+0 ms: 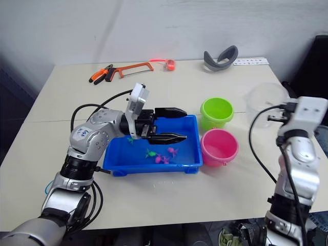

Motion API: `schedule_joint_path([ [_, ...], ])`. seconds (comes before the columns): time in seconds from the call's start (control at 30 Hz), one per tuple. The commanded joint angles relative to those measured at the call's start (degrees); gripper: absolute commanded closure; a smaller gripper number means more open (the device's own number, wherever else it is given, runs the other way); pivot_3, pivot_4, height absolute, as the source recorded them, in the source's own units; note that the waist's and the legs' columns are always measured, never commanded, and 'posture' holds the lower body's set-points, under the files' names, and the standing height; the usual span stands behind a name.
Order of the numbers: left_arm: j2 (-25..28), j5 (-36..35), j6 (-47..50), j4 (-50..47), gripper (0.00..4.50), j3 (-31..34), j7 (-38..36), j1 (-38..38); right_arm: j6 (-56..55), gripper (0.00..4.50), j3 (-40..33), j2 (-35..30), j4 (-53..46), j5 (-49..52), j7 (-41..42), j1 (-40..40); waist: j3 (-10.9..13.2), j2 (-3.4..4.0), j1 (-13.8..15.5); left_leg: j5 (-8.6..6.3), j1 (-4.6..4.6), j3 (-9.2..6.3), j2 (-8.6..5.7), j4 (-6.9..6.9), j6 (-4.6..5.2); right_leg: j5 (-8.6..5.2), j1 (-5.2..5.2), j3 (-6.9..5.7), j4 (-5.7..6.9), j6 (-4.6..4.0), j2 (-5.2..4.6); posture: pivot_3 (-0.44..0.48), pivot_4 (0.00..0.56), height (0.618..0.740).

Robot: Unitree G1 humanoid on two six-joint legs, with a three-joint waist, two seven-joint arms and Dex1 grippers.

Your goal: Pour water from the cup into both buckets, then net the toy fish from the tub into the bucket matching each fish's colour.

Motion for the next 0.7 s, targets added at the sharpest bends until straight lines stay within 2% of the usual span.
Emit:
schedule_joint_path([
  [0.03, 0.3, -2.6, 1.3, -2.4, 0.0, 1.0, -1.9, -1.3, 5.9, 4.48, -8.7, 3.9, -9.8, 8.8, -2.8, 5.2, 0.0, 0.0, 0.3, 0.0, 0.0, 0.01, -0.01, -0.02, 0.0, 0.0, 0.0, 0.0, -0.03, 0.0, 0.03, 0.0, 0.15, 0.74],
  [0.2, 0.0, -1.9, 0.5, -1.2, 0.0, 0.0, -3.8, -2.3, 6.3, 4.48, -11.3, 7.8, -10.7, 13.5, -3.8, 11.9, 0.0, 0.0, 0.5, -0.01, 0.04, 0.12, -0.09, -0.03, -0.01, 0.0, 0.0, 0.12, -0.07, 0.0, 0.06, 0.0, 0.15, 0.74],
  [0.33, -1.0, -0.5, -1.9, 0.7, 0.0, -0.2, -4.0, -3.1, 1.2, 4.48, -11.9, 10.3, -5.5, 15.6, -4.8, 12.2, 0.0, 0.01, 0.1, -0.01, 0.09, 0.18, -0.09, -0.04, -0.01, 0.0, -0.01, 0.25, -0.07, 0.0, 0.14, 0.0, 0.15, 0.74],
  [0.47, -1.4, 0.1, -2.9, 1.7, 0.0, -0.5, -4.7, -3.7, -2.6, 4.48, -9.6, 9.8, 1.7, 13.1, -5.5, 12.8, 0.0, 0.01, 0.0, -0.01, 0.1, 0.17, -0.1, -0.09, -0.01, 0.0, -0.01, 0.43, -0.13, 0.0, 0.14, 0.0, 0.15, 0.74],
  [0.53, -1.6, 0.5, -3.6, 2.1, 0.0, -0.4, -4.6, -3.7, -4.3, 3.72, -8.2, 9.5, 3.8, 11.2, -6.6, 13.7, 0.0, 0.01, -0.1, -0.01, 0.1, 0.17, -0.09, -0.11, -0.01, 0.0, -0.01, 0.62, -0.15, 0.0, 0.14, 0.0, 0.15, 0.74],
  [0.57, -1.8, 1.0, -4.3, 2.4, 0.0, -0.3, -4.3, -3.7, -5.2, 3.48, -7.4, 9.5, 4.5, 10.5, -6.8, 14.3, 0.0, 0.01, -0.1, -0.01, 0.09, 0.17, -0.09, -0.12, -0.01, 0.0, -0.03, 0.73, -0.14, 0.0, 0.14, 0.0, 0.15, 0.74],
  [0.67, -1.9, 1.8, -5.0, 2.0, 0.0, 0.0, -3.0, -3.0, -7.2, 2.0, -5.3, 9.7, 4.4, 8.8, -7.1, 16.9, 0.0, 0.01, -0.1, -0.01, 0.09, 0.2, -0.09, -0.14, -0.01, 0.0, -0.05, 0.81, -0.16, 0.0, 0.14, 0.0, 0.15, 0.74],
  [0.7, -1.8, 2.0, -5.0, 1.6, 0.0, 0.2, -2.5, -2.6, -7.5, 1.65, -5.2, 10.0, 3.0, 8.9, -7.2, 18.5, 0.0, 0.01, -0.1, -0.01, 0.09, 0.19, -0.09, -0.14, -0.01, 0.0, -0.05, 0.81, -0.16, 0.0, 0.14, 0.0, 0.15, 0.74],
])
